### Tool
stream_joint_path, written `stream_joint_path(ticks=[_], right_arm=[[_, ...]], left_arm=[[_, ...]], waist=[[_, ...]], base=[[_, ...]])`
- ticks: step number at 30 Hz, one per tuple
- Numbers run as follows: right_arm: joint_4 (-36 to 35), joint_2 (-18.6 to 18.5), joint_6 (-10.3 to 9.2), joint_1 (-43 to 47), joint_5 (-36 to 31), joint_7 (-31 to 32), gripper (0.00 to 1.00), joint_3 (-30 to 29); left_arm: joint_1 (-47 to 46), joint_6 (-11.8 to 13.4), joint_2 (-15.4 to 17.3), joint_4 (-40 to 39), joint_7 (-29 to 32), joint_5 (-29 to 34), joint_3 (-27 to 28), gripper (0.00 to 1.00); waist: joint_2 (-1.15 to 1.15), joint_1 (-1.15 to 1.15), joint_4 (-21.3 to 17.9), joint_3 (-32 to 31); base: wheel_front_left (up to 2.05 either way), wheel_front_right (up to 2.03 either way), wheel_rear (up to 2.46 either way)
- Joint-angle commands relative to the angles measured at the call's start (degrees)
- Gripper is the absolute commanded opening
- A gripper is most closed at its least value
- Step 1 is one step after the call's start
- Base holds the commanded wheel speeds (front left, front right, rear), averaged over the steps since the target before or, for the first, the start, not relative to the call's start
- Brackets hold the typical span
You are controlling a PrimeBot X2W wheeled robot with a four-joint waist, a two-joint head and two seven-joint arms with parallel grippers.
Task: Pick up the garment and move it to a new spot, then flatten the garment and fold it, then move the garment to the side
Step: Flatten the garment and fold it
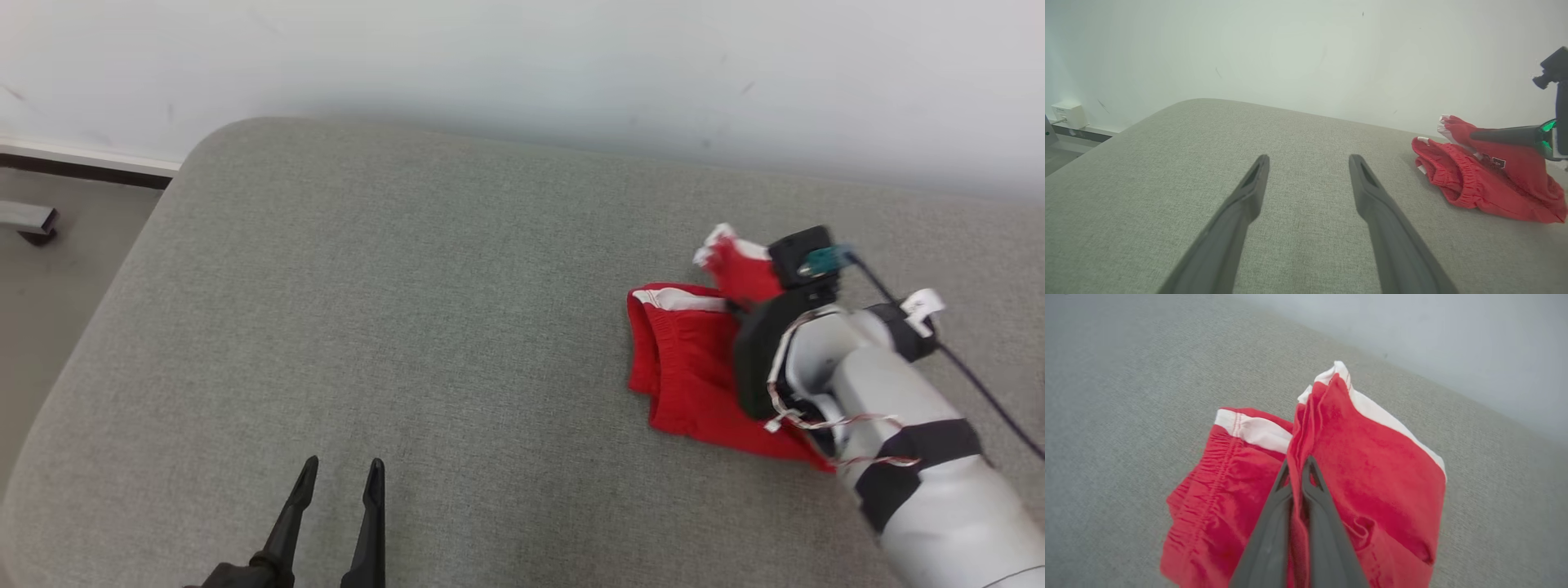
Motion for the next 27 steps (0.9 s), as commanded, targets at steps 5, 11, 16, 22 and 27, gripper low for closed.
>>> stream_joint_path(ticks=[5, 11, 16, 22, 27], right_arm=[[-4.0, 2.4, -0.17, 3.2, 0.8, 2.6, 0.00, 2.0], [-5.1, 4.3, -0.17, 4.8, -0.5, 3.7, 0.00, 1.6], [-7.1, 6.7, -0.17, 5.9, 2.3, 1.6, 1.00, -0.5], [-12.7, 5.3, -0.17, 6.3, 7.9, -3.5, 1.00, -4.9], [-11.8, 1.2, -0.17, 8.4, 4.2, -6.5, 1.00, -11.1]], left_arm=[[0.0, 0.1, -0.1, 0.2, -0.2, -0.4, -0.2, 1.00], [0.3, 0.1, -0.1, 0.4, -0.2, -0.2, 0.1, 1.00], [0.5, 0.1, -0.1, 0.6, -0.2, -0.1, 0.1, 1.00], [1.6, 0.1, -0.1, 0.7, -0.2, 0.0, 0.3, 1.00], [1.6, 0.1, -0.1, 0.5, -0.2, 0.0, -0.2, 1.00]], waist=[[0.00, 0.00, 0.9, -0.2], [0.00, 0.00, 1.2, -0.4], [0.00, 0.00, 1.0, -0.7], [0.00, 0.00, -0.3, -1.9], [0.00, 0.00, -1.0, -2.5]], base=[[0.00, 0.00, 0.00], [0.00, 0.00, 0.00], [0.00, 0.00, 0.00], [0.00, 0.00, 0.00], [0.00, 0.00, 0.00]])
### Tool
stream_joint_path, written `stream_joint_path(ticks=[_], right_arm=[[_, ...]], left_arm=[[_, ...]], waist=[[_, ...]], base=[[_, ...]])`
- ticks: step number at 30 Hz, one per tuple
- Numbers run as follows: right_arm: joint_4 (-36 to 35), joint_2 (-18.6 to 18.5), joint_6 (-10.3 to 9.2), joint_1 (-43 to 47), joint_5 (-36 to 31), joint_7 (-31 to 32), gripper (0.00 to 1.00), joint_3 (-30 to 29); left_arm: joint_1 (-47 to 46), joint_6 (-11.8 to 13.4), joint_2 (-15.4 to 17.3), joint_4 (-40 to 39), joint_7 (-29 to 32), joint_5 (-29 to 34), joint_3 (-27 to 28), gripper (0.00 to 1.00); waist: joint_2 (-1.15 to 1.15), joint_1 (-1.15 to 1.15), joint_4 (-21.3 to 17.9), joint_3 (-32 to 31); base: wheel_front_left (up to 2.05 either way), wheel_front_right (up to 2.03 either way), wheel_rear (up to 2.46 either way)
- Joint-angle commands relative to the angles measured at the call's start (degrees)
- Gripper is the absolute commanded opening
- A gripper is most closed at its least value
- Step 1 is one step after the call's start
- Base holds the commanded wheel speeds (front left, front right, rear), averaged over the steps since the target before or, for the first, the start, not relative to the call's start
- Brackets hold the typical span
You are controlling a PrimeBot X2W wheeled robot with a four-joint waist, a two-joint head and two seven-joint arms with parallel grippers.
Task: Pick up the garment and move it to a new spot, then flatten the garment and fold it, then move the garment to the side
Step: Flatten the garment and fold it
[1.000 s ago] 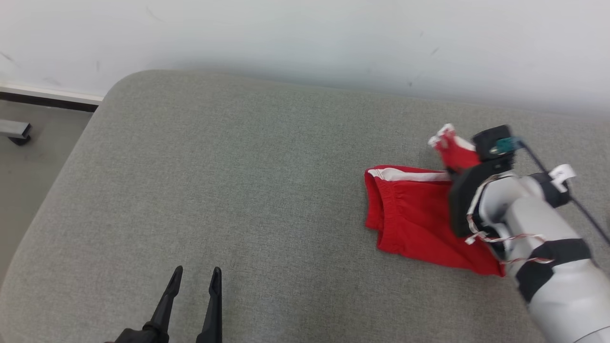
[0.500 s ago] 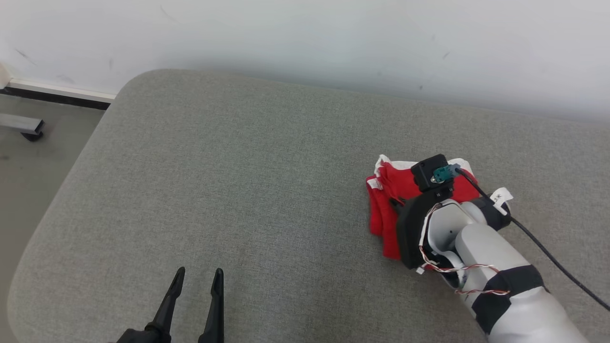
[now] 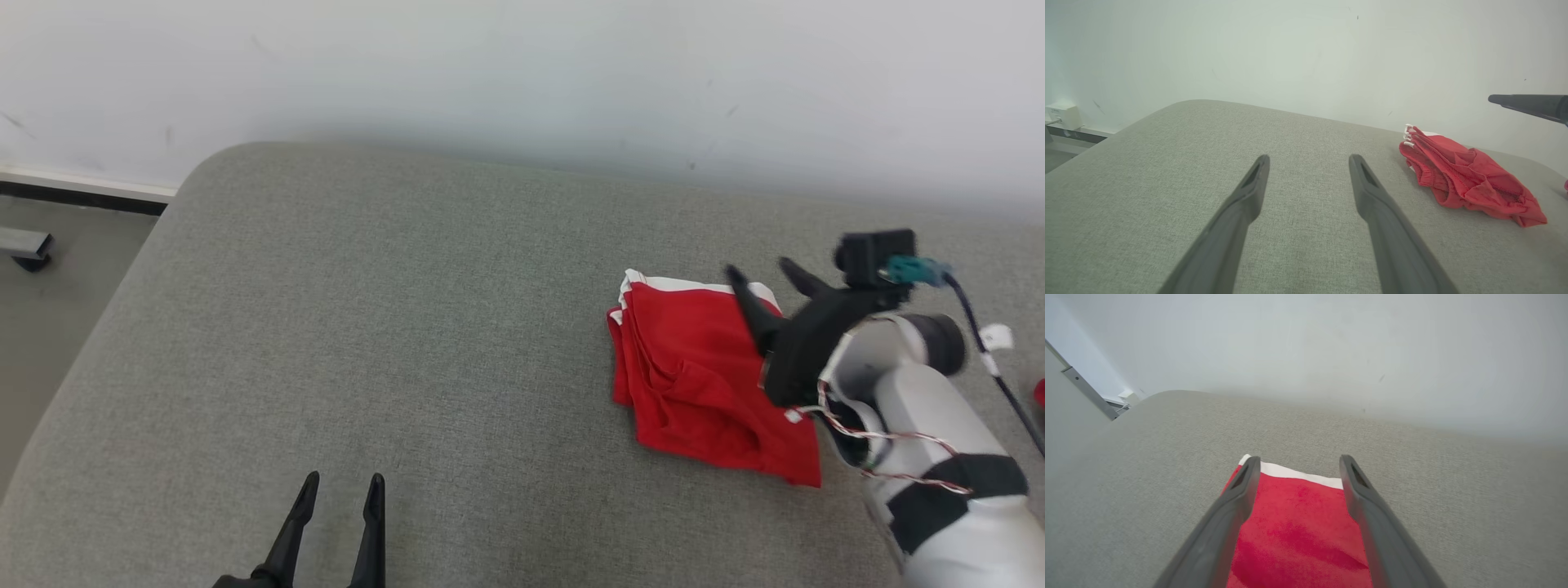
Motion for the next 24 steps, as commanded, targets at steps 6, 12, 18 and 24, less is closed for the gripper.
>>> stream_joint_path(ticks=[6, 12, 18, 24], right_arm=[[3.5, -2.2, -0.15, 3.8, -6.6, -3.6, 0.00, -4.1], [7.6, 0.3, -0.15, 4.7, -11.8, -5.4, 0.00, -1.2], [7.9, 2.6, -0.16, 5.1, -10.8, -3.9, 0.00, 9.5], [4.4, 4.3, -0.15, 7.6, -6.9, -2.8, 0.00, 19.1]], left_arm=[[0.0, 0.1, 0.0, -0.2, -0.2, 0.0, -0.8, 1.00], [-1.6, 0.1, 0.0, -0.4, -0.2, -0.3, -1.0, 1.00], [-2.2, 0.1, 0.1, 0.0, -0.2, -0.2, -0.8, 1.00], [-1.4, 0.1, 0.2, 0.3, -0.2, -0.1, -0.2, 1.00]], waist=[[0.00, 0.01, -0.2, 0.5], [0.00, 0.01, 0.2, 2.9], [0.00, 0.01, 0.2, 3.2], [0.00, 0.01, -0.6, 2.0]], base=[[0.00, 0.00, 0.00], [0.00, 0.00, 0.00], [0.00, 0.00, 0.00], [0.00, 0.00, 0.00]])
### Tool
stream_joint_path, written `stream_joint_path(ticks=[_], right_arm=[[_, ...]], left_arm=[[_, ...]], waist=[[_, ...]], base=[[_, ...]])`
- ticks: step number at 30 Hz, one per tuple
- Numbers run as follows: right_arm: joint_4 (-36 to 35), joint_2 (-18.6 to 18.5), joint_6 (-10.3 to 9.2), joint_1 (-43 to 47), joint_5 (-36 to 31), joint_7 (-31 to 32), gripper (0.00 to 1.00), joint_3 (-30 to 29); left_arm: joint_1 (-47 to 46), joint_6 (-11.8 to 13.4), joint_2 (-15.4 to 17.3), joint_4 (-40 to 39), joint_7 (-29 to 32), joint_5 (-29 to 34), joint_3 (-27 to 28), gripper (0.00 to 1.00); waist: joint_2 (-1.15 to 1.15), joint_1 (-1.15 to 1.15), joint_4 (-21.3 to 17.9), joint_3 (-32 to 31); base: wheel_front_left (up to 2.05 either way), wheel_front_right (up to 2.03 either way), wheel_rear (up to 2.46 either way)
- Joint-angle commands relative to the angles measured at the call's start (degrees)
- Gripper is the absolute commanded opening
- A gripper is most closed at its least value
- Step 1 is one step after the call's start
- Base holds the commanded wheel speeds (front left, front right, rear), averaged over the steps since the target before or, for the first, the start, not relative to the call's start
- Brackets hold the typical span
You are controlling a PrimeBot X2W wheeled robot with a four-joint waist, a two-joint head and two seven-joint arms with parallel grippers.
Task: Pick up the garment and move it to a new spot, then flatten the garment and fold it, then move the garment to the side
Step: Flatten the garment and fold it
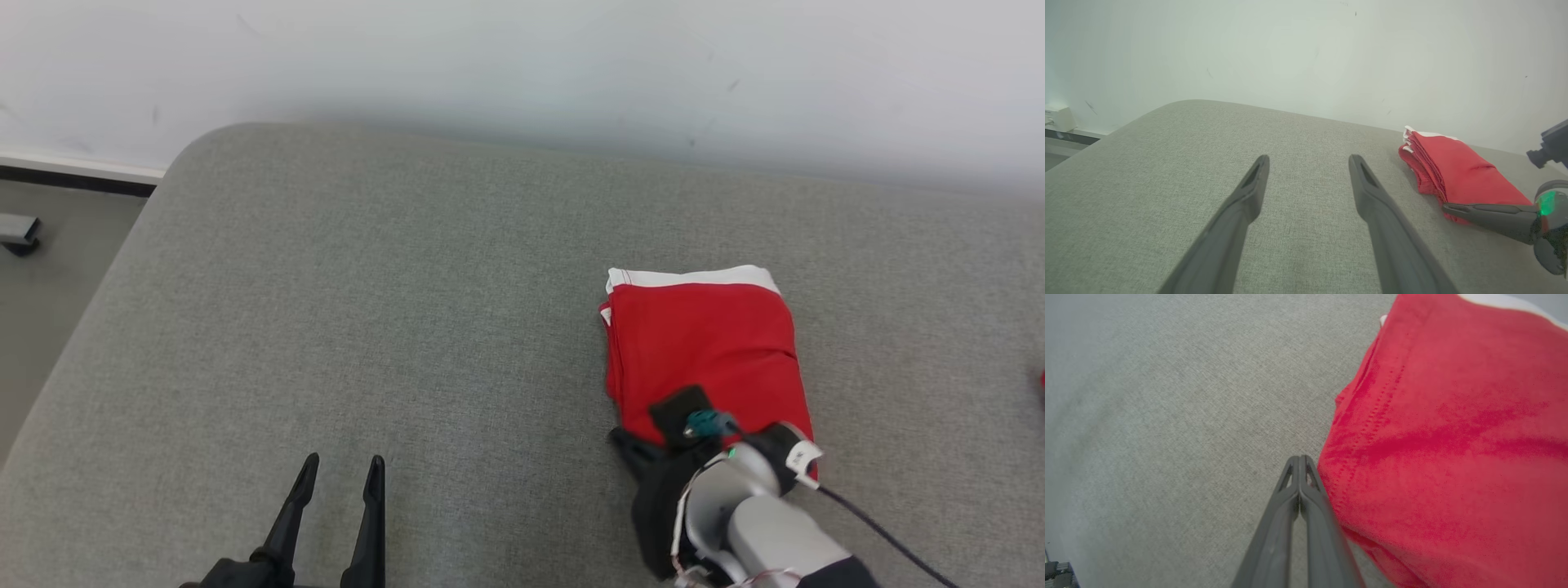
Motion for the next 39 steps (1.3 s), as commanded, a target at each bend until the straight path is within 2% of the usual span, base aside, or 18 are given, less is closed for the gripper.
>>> stream_joint_path(ticks=[1, 6, 11, 12, 13, 14, 15, 22, 30, 34, 39], right_arm=[[-1.1, 0.4, -0.15, 1.1, 1.4, 0.3, 0.00, 1.8], [-5.6, 1.7, -0.15, 2.9, 6.8, -0.3, 0.00, 4.9], [-11.3, 2.2, -0.15, 5.9, 11.0, -4.7, 0.00, 0.4], [-12.5, 2.2, -0.15, 6.8, 11.2, -5.8, 0.30, -1.2], [-13.5, 2.2, -0.15, 7.8, 11.0, -6.8, 0.43, -3.1], [-14.6, 2.1, -0.15, 8.8, 10.5, -7.7, 0.83, -4.7], [-15.8, 2.1, -0.15, 10.1, 10.2, -8.6, 1.00, -6.9], [-24.8, 1.7, -0.15, 18.4, 4.3, -12.5, 1.00, -19.2], [-29.7, 0.5, -0.15, 24.8, -0.8, -13.5, 1.00, -28.5], [-29.7, -0.2, -0.15, 27.0, -1.8, -13.5, 1.00, -30.9], [-28.7, -1.1, -0.15, 28.7, -1.6, -14.0, 1.00, -30.8]], left_arm=[[0.6, 0.1, 0.1, 0.1, -0.2, 0.0, 0.2, 1.00], [1.1, 0.1, 0.1, 0.3, -0.2, 0.4, 0.8, 1.00], [2.6, 0.1, 0.1, 0.8, -0.2, 0.6, 2.6, 1.00], [2.7, 0.1, 0.1, 1.0, -0.2, 0.6, 3.1, 1.00], [2.9, 0.1, 0.1, 1.1, -0.2, 0.7, 3.6, 1.00], [3.2, 0.1, 0.0, 1.3, -0.2, 0.6, 4.1, 1.00], [3.5, 0.1, 0.0, 1.5, -0.2, 0.6, 4.6, 1.00], [4.2, 0.4, 0.0, 2.0, -0.2, 0.4, 7.2, 1.00], [2.3, 0.6, -0.1, 3.8, -0.2, 0.8, 9.5, 1.00], [1.5, 0.5, -0.1, 4.9, -0.2, 1.1, 10.4, 1.00], [1.5, 0.3, -0.1, 5.9, -0.2, 2.0, 10.5, 1.00]], waist=[[0.00, -0.01, -0.6, -0.6], [0.00, -0.01, -1.7, -2.0], [0.00, -0.01, -3.4, -4.3], [0.00, -0.01, -3.8, -4.7], [0.00, -0.01, -4.3, -5.3], [0.00, -0.01, -4.7, -5.7], [0.00, -0.01, -5.2, -6.2], [0.00, -0.01, -8.3, -7.9], [0.00, -0.01, -11.2, -9.0], [0.00, -0.01, -12.1, -9.6], [0.00, -0.01, -13.3, -10.5]], base=[[0.00, 0.00, 0.00], [0.00, 0.00, 0.00], [0.00, 0.00, 0.00], [0.00, 0.00, 0.00], [0.00, 0.00, 0.00], [0.00, 0.00, 0.00], [0.00, 0.00, 0.00], [0.00, 0.00, 0.00], [0.00, 0.00, 0.00], [0.00, 0.00, 0.00], [0.00, 0.00, 0.00]])
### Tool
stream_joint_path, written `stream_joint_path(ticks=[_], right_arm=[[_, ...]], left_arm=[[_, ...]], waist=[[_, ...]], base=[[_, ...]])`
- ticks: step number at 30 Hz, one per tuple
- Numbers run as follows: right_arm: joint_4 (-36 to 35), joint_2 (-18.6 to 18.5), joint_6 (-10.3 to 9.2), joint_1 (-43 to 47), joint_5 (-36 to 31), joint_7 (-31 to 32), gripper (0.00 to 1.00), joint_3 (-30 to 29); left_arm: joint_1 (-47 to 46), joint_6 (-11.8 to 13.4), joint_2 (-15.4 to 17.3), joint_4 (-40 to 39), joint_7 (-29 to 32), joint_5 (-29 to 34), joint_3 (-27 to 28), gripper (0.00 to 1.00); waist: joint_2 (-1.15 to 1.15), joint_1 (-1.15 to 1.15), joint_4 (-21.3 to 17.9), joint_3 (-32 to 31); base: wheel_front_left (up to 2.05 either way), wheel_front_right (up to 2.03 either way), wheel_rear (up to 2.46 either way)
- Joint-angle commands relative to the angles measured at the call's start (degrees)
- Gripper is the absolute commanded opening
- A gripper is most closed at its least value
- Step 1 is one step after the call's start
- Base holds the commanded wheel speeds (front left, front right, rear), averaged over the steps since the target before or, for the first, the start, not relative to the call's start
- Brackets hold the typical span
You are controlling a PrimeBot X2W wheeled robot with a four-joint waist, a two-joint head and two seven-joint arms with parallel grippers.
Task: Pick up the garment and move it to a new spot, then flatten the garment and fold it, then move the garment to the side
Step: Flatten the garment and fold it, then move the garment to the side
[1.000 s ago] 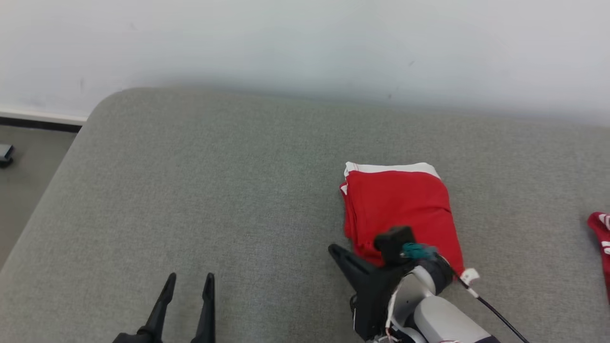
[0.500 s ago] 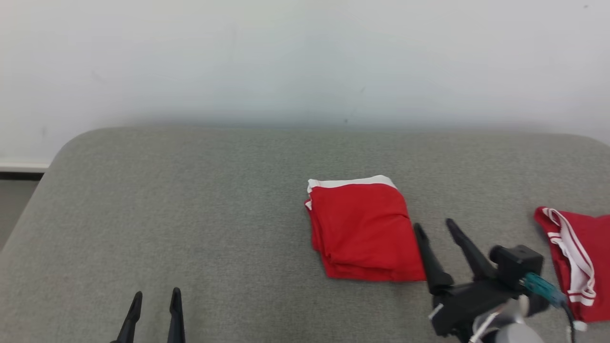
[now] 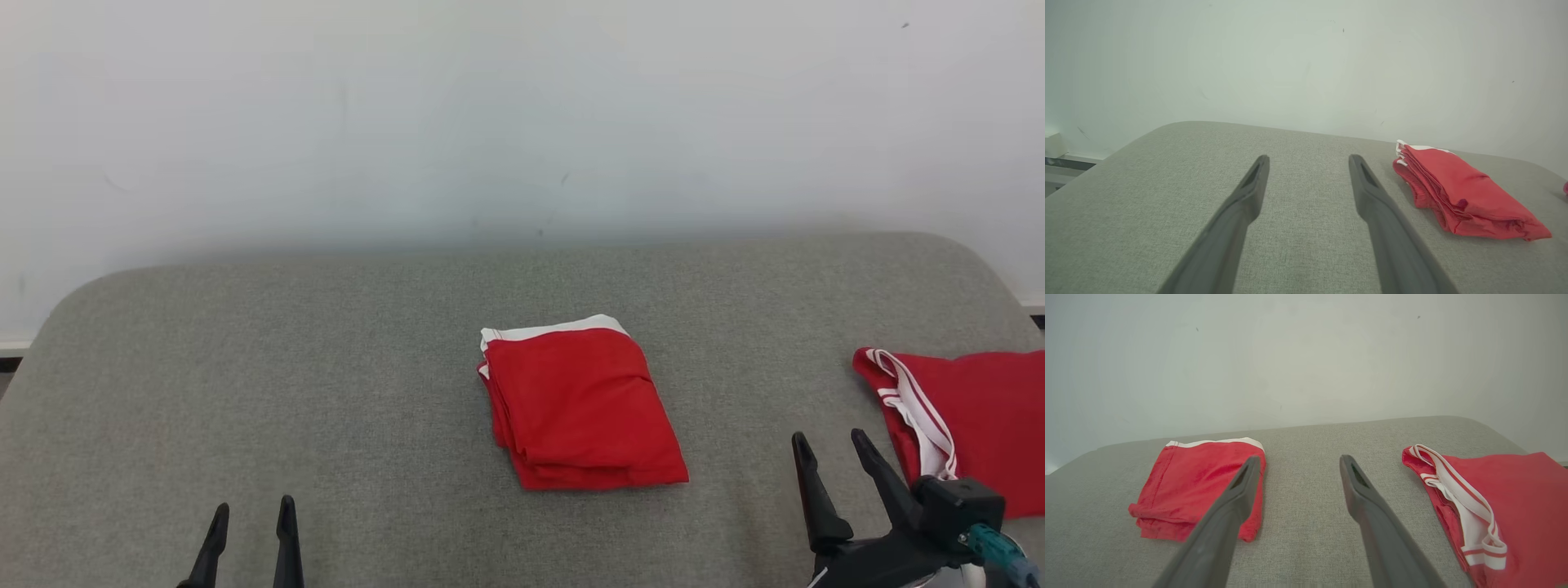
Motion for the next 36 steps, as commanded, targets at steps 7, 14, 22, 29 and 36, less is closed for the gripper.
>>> stream_joint_path(ticks=[7, 14, 22, 29, 36], right_arm=[[1.8, -1.2, -0.15, 2.0, 1.1, -0.9, 1.00, 1.6], [2.2, -1.4, -0.15, 1.9, 1.5, -0.4, 1.00, 2.1], [2.4, -0.8, -0.15, 1.9, 1.4, 0.3, 1.00, 2.3], [2.6, -1.3, -0.15, 1.4, 0.0, 0.4, 1.00, 2.7], [2.9, -1.1, -0.15, 1.1, -0.7, 0.5, 1.00, 2.3]], left_arm=[[2.0, -0.3, 0.0, 1.0, -0.2, 1.1, 0.7, 1.00], [3.0, -0.5, 0.0, 0.4, -0.2, 1.4, 1.3, 1.00], [3.2, -0.4, 0.0, 0.3, -0.2, 1.6, 1.4, 1.00], [2.9, -0.3, 0.0, 0.3, -0.2, 1.7, 1.3, 1.00], [2.2, -0.4, 0.0, 0.3, -0.2, 1.9, 0.8, 1.00]], waist=[[0.00, 0.01, -1.7, -1.3], [0.00, 0.01, -1.9, -1.3], [0.00, 0.01, -1.6, -1.1], [0.00, 0.01, -1.6, -0.9], [0.00, 0.01, -1.3, -0.3]], base=[[0.00, 0.00, 0.00], [0.00, 0.00, 0.00], [0.00, 0.00, 0.00], [0.00, 0.00, 0.00], [0.00, 0.00, 0.00]])
